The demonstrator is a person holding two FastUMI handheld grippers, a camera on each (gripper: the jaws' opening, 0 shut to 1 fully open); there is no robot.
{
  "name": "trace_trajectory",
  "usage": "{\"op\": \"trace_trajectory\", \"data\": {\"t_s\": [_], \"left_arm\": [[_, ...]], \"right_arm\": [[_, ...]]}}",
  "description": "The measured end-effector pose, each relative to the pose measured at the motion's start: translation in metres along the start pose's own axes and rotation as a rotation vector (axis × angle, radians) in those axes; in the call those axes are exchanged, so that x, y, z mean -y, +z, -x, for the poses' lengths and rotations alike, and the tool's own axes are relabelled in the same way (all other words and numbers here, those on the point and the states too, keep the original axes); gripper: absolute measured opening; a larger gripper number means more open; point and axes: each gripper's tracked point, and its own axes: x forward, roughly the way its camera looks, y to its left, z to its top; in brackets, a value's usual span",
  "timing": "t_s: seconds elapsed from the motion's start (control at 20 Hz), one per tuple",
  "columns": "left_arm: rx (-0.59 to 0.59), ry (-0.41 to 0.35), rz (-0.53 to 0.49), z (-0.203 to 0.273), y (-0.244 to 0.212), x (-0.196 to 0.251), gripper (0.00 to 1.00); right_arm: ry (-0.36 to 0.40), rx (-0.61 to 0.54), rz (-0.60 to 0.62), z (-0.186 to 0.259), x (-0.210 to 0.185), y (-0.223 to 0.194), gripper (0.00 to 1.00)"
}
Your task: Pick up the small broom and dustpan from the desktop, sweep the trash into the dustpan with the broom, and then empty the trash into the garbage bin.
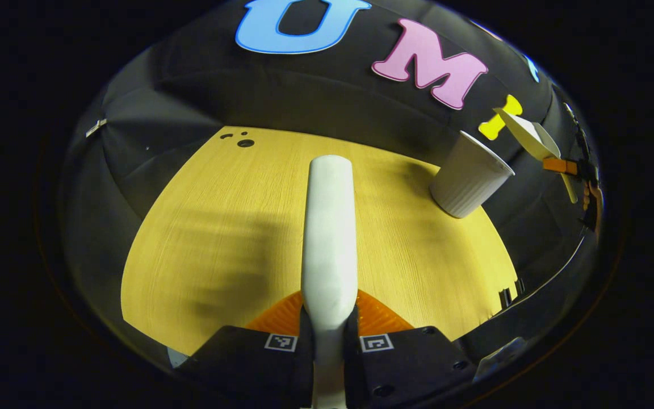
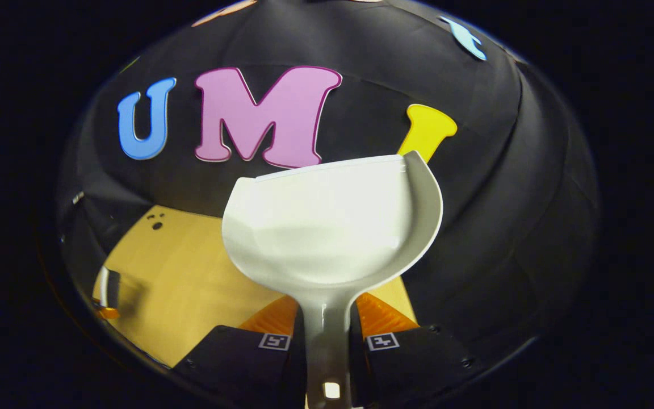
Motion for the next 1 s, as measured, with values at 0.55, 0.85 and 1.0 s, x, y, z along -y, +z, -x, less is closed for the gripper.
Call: {"op": "trace_trajectory", "data": {"t_s": [0.55,0.85,1.0], "left_arm": [[-0.02,-0.015,-0.106,-0.025,-0.024,0.032,0.25],[-0.047,0.036,-0.097,-0.054,-0.042,0.026,0.26],[-0.057,0.072,-0.094,-0.067,-0.043,0.019,0.26]], "right_arm": [[0.19,-0.157,0.013,-0.008,-0.062,-0.105,0.34],[0.243,-0.323,-0.02,-0.03,-0.103,-0.199,0.31],[0.265,-0.402,-0.017,-0.05,-0.117,-0.237,0.34]]}}
